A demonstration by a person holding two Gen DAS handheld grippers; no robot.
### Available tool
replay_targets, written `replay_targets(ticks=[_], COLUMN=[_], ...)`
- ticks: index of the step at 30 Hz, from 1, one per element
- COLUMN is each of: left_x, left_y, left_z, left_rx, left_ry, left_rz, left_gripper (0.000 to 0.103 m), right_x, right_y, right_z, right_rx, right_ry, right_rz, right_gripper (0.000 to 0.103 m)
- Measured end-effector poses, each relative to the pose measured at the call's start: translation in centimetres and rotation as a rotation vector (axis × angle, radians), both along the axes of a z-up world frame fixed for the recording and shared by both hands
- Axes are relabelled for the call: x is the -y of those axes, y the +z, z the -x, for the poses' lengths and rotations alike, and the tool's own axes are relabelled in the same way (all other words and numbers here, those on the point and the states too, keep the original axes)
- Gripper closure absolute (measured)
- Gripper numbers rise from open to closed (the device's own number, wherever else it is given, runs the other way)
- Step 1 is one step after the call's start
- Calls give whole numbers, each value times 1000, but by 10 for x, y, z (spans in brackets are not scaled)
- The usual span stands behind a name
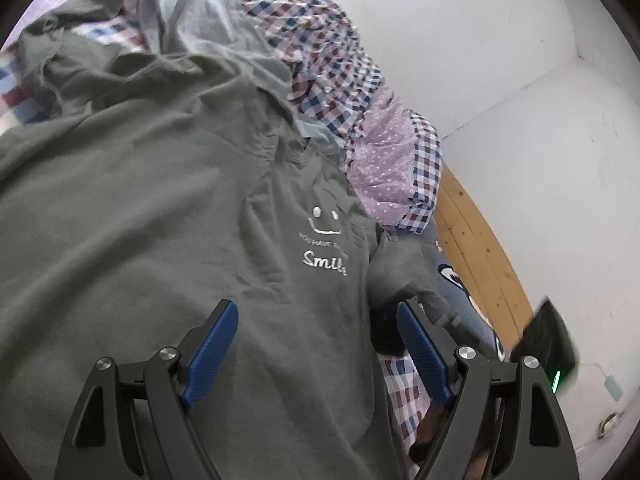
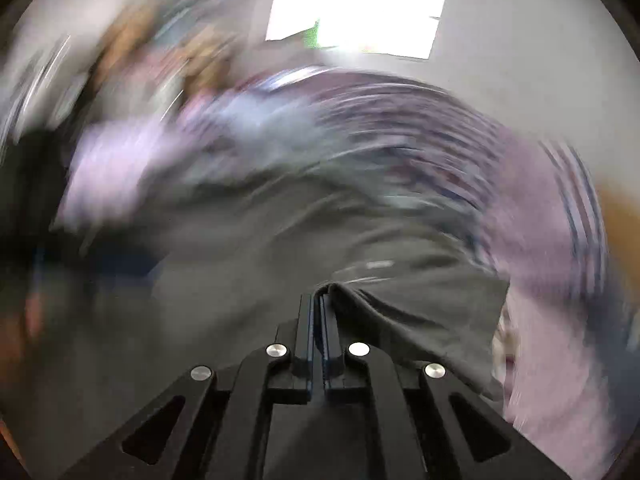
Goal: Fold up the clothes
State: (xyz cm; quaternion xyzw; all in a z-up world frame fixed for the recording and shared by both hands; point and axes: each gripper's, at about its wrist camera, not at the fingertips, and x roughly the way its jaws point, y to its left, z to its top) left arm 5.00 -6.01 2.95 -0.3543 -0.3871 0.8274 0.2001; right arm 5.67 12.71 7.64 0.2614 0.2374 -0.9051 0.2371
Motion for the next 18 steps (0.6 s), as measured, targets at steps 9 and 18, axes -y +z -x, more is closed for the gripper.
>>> replay_targets(ticks=[9, 18], left_x=[3, 7], left_y=[-4, -5], left_z=[6, 6], left_rx=[26, 37], left_ry=[-6, 3], left_rz=[-23, -45], left_gripper=[18, 18], right_x=[28, -16], right_y=[-43, -9], right_z=[-12, 1], right_rx=[66, 196], right_ry=[134, 97], right_rz=[-214, 136], right_gripper=[66, 55])
